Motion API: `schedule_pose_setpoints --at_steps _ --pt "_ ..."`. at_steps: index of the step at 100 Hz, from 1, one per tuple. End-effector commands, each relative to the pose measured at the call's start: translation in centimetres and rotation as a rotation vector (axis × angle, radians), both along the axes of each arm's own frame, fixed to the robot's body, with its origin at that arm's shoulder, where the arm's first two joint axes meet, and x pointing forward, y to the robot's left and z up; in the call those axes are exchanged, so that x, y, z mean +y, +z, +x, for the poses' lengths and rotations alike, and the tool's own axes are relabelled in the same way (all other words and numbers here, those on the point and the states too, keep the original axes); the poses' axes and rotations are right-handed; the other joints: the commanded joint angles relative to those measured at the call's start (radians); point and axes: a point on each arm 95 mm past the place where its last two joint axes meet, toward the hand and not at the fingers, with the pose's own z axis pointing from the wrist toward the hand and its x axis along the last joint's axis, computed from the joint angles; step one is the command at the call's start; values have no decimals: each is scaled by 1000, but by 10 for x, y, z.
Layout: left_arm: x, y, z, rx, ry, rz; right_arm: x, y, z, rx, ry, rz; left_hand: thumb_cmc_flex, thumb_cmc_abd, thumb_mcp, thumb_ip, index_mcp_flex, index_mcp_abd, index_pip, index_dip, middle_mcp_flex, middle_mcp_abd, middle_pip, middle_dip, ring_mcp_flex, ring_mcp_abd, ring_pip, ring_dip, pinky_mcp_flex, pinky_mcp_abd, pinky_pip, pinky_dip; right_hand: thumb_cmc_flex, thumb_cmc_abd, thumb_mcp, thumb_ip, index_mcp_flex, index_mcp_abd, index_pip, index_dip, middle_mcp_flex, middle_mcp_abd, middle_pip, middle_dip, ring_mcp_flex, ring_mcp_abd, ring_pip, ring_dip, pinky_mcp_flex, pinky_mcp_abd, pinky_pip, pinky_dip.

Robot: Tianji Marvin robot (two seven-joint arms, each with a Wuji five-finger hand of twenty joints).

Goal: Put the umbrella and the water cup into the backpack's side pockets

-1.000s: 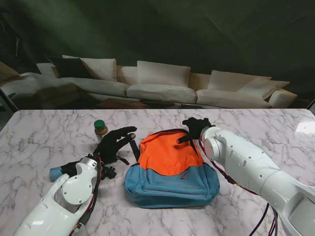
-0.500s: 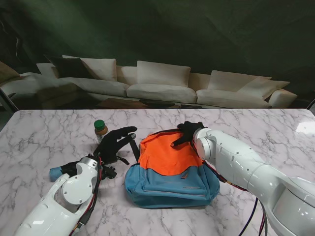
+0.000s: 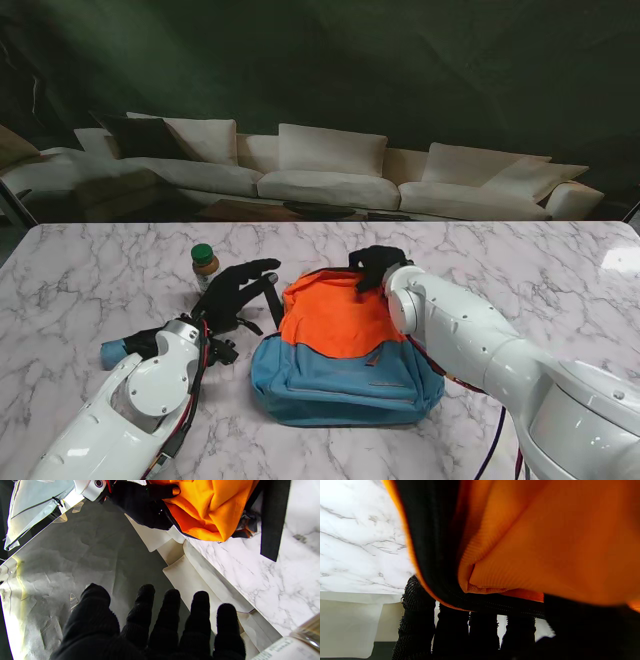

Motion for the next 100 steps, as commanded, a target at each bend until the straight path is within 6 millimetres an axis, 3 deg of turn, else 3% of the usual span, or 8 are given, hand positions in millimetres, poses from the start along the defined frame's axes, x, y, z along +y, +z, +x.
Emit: schedule_pose_setpoints --at_steps 1,16,36,65,100 --pt "-3 -1 0 9 -18 5 6 -6 -5 33 17 -4 9 38 -15 12 -20 -3 -2 5 12 -20 4 8 16 -19 11 11 -7 12 8 16 95 -6 94 11 80 -129 44 -12 63 -11 76 15 107 -38 134 56 50 -27 81 7" --pt "-3 -1 -1 11 -16 2 5 -9 -7 61 7 8 10 38 -14 12 -21 -4 -2 5 12 -19 4 7 16 -20 11 11 -7 12 8 16 113 47 108 2 153 -154 18 -5 104 33 82 20 146 -15 199 68 80 -26 135 -12" --pt "-3 -1 -1 7 -16 2 -3 2 -12 15 -8 55 9 38 -14 12 -20 -4 -2 5 12 -22 5 8 16 -19 11 11 -7 12 7 16 137 93 91 -18 152 -152 13 28 97 41 80 36 140 -2 210 63 75 -18 143 -26" --pt "-4 -1 -1 7 -21 3 -22 50 -29 -136 12 127 9 40 -14 13 -23 -4 -3 4 12 -21 5 8 17 -20 11 11 -7 12 7 16 164 128 78 -14 123 -173 24 99 50 43 102 87 112 2 248 75 62 -21 169 -19" --pt "-3 0 -1 0 -16 1 -26 120 -50 -338 46 273 9 40 -14 13 -23 -4 -2 4 12 -20 5 8 16 -20 11 11 -7 12 7 17 184 137 81 -11 129 -156 26 137 36 62 120 112 105 7 281 89 60 -21 182 -11"
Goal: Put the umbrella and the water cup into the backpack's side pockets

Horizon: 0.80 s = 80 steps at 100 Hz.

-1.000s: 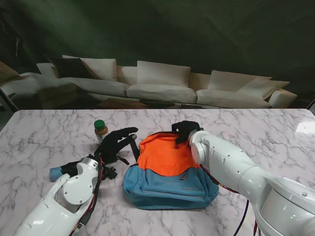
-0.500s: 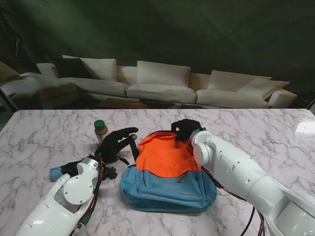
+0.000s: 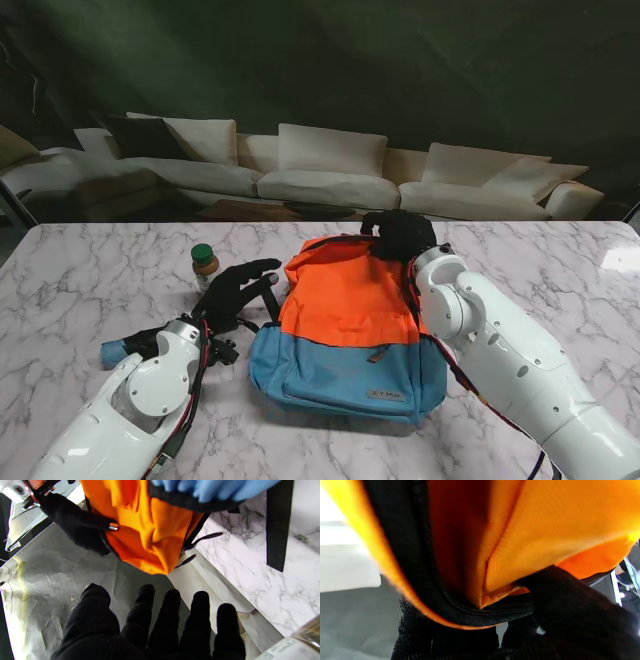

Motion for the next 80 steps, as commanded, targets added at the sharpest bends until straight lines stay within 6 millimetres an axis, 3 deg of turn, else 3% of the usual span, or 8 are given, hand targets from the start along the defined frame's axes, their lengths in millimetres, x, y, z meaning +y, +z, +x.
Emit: schedule_pose_setpoints --at_steps 1,18,37,61,80 --pt "-2 0 -1 4 -13 -1 4 21 -3 -67 24 17 8 40 -15 12 -22 -5 -2 5 13 -20 6 8 16 -20 11 11 -6 12 7 17 113 104 61 25 17 -107 36 51 -27 11 52 15 23 -12 38 15 -4 -9 49 10" --pt "-2 0 -1 2 -11 -1 3 46 -19 -150 73 62 9 40 -14 13 -22 -4 -2 4 13 -20 6 8 17 -19 11 11 -6 11 8 17 109 103 61 25 20 -116 33 64 -27 4 54 23 25 -11 53 22 -2 -14 65 17" --pt "-1 1 -1 -3 -12 1 1 58 -43 -256 110 119 8 39 -15 12 -21 -5 -2 4 13 -19 5 8 17 -19 11 11 -6 12 7 17 107 108 59 24 14 -120 30 68 -31 3 55 29 25 -15 56 23 0 -17 67 19" --pt "0 6 -4 -26 -22 -4 -3 50 -75 -342 138 182 4 36 -16 12 -22 -4 -2 4 11 -19 4 7 16 -19 10 10 -6 13 7 17 103 108 60 23 10 -128 30 71 -32 1 60 18 27 -23 52 18 1 -21 67 19" --pt "-1 21 -11 -95 -57 8 -7 43 -78 -346 127 183 -6 32 -17 11 -30 -8 -6 3 -1 -18 -4 3 9 -22 4 7 -7 14 5 16 100 108 61 23 9 -130 31 70 -33 -3 64 12 28 -26 51 16 1 -21 67 19"
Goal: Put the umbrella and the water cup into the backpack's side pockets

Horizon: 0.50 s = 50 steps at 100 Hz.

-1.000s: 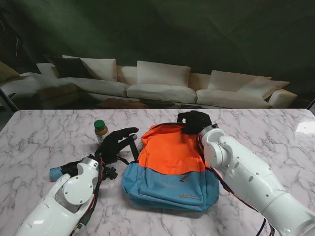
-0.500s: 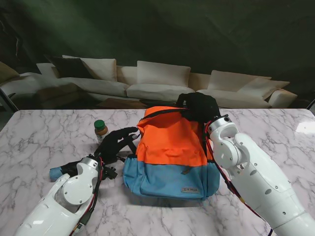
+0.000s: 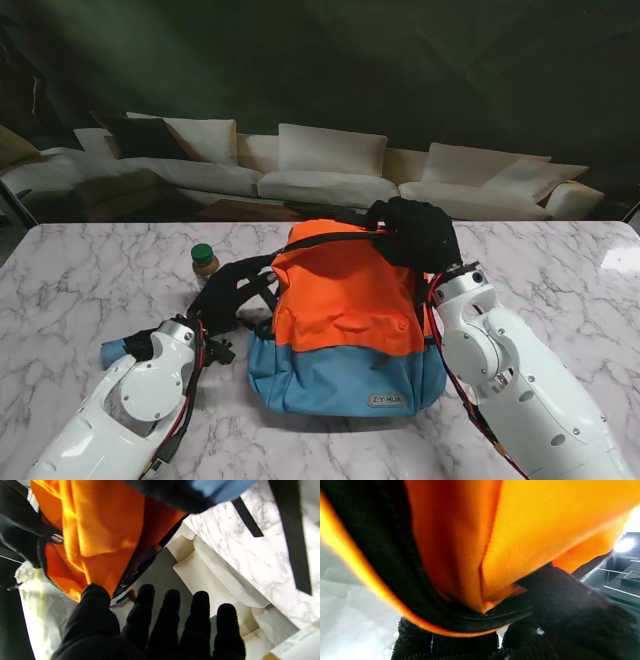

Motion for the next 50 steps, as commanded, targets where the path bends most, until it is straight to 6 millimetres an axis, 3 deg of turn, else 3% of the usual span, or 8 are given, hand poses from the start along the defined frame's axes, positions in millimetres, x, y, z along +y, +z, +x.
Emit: schedule_pose_setpoints --at_steps 1,25,50 --pt "-3 10 -4 -39 -29 9 -1 -4 1 19 -4 13 -7 32 -17 11 -29 -7 -6 3 -1 -18 -5 3 9 -22 4 7 -7 14 5 16 89 109 61 23 9 -124 31 35 -22 -2 50 -6 28 -27 15 -9 0 -21 47 12" --pt "-1 37 -15 -141 -49 -7 -5 5 5 -19 -11 16 -21 28 -19 9 -49 -9 -15 2 -49 6 -37 -12 -6 -25 -9 -1 -8 13 -3 11 89 115 58 22 0 -123 33 35 -29 -4 55 -9 25 -31 13 -11 0 -22 47 12" --pt "-5 66 -7 -209 -104 10 -5 30 5 -144 0 59 -52 13 -23 8 -119 4 -45 -6 -123 26 -98 -55 -25 -31 -20 -9 -10 7 -9 7 90 136 36 23 -25 -141 43 36 -50 -16 68 -15 13 -44 13 -14 -3 -36 35 6"
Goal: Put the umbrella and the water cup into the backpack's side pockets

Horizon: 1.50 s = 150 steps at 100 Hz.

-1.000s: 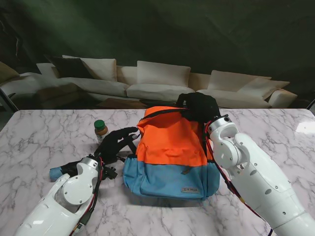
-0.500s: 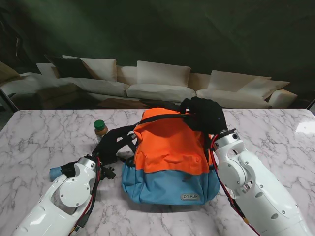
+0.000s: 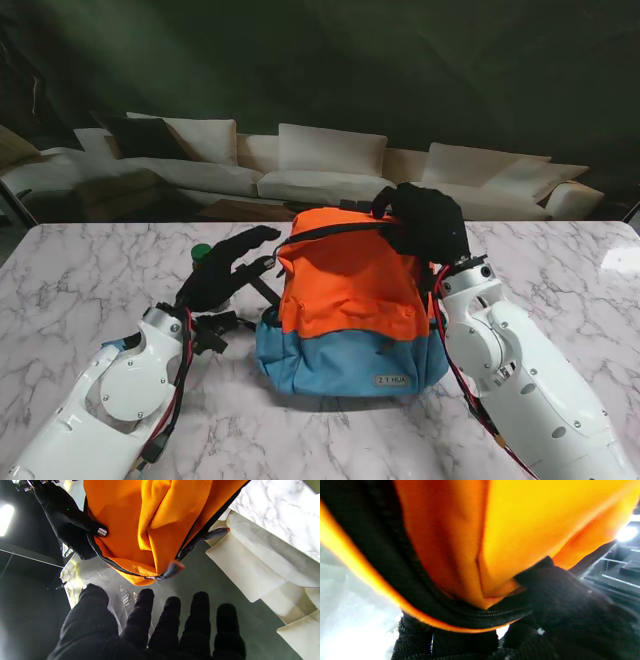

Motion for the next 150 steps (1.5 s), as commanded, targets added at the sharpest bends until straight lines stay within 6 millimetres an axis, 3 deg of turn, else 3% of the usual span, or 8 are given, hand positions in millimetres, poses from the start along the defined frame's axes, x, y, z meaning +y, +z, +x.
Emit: schedule_pose_setpoints --at_steps 1,7,20,41,86,111,137,150 --pt "-4 15 4 -30 -33 7 3 18 1 -66 12 23 -26 11 -23 8 -49 5 -24 -7 -48 12 -25 -21 -18 -28 -20 -9 -10 7 -10 6 90 136 48 23 -16 -128 45 33 -40 -19 59 -7 12 -41 13 -1 -4 -38 33 5" --pt "-5 18 5 -32 -50 24 4 20 -1 -92 28 28 -53 -14 -24 7 -89 17 -43 -13 -73 24 -39 -44 -27 -28 -30 -18 -13 7 -21 -1 90 139 44 24 -21 -135 49 32 -43 -24 63 -11 10 -47 12 -2 -5 -43 30 4" --pt "-6 21 6 -31 -88 75 7 16 -6 -106 47 15 -174 -107 -16 5 -251 63 -134 -74 -245 59 -72 -135 -91 -16 -74 -64 -12 -7 -95 -40 89 142 41 25 -24 -138 52 28 -47 -27 67 -16 7 -50 11 -4 -7 -45 28 3" --pt "-13 22 11 -60 -152 178 11 3 -5 -86 52 -13 -266 -240 -15 -2 -364 61 -161 -134 -304 91 -76 -164 -133 3 -88 -96 5 -52 -152 -65 89 145 38 26 -28 -139 55 23 -50 -29 71 -21 4 -53 10 -6 -8 -46 26 1" --pt "-42 25 30 -102 -138 288 16 1 -8 -81 79 -11 -239 -288 -9 -6 -365 64 -184 -292 -425 96 -99 -218 -240 23 -102 -155 -7 -80 -218 -120 86 144 36 26 -29 -141 59 18 -50 -30 75 -27 5 -55 9 -9 -9 -47 22 -1" --pt "-45 24 48 -83 -99 278 23 -5 -14 -59 121 -7 -229 -282 -6 0 -364 32 -195 -386 -430 89 -104 -271 -205 15 -81 -152 10 -95 -177 -109 84 144 35 26 -29 -142 60 17 -52 -36 74 -28 2 -58 4 -11 -12 -46 16 -3" --pt "-41 30 58 -91 -78 311 25 -6 -18 -63 146 -9 -185 -308 -1 3 -363 45 -179 -387 -380 99 -91 -244 -152 6 -56 -137 33 -105 -111 -100 80 142 37 25 -30 -143 61 16 -50 -41 71 -27 2 -61 1 -12 -13 -46 11 -5" --pt "-39 34 58 -121 -55 310 25 -7 -19 -55 149 -6 -183 -307 -2 4 -365 35 -168 -330 -360 60 -81 -188 -159 -12 -51 -121 14 -121 -74 -110 80 141 38 25 -30 -143 61 15 -48 -42 70 -27 2 -61 0 -12 -14 -45 9 -7"
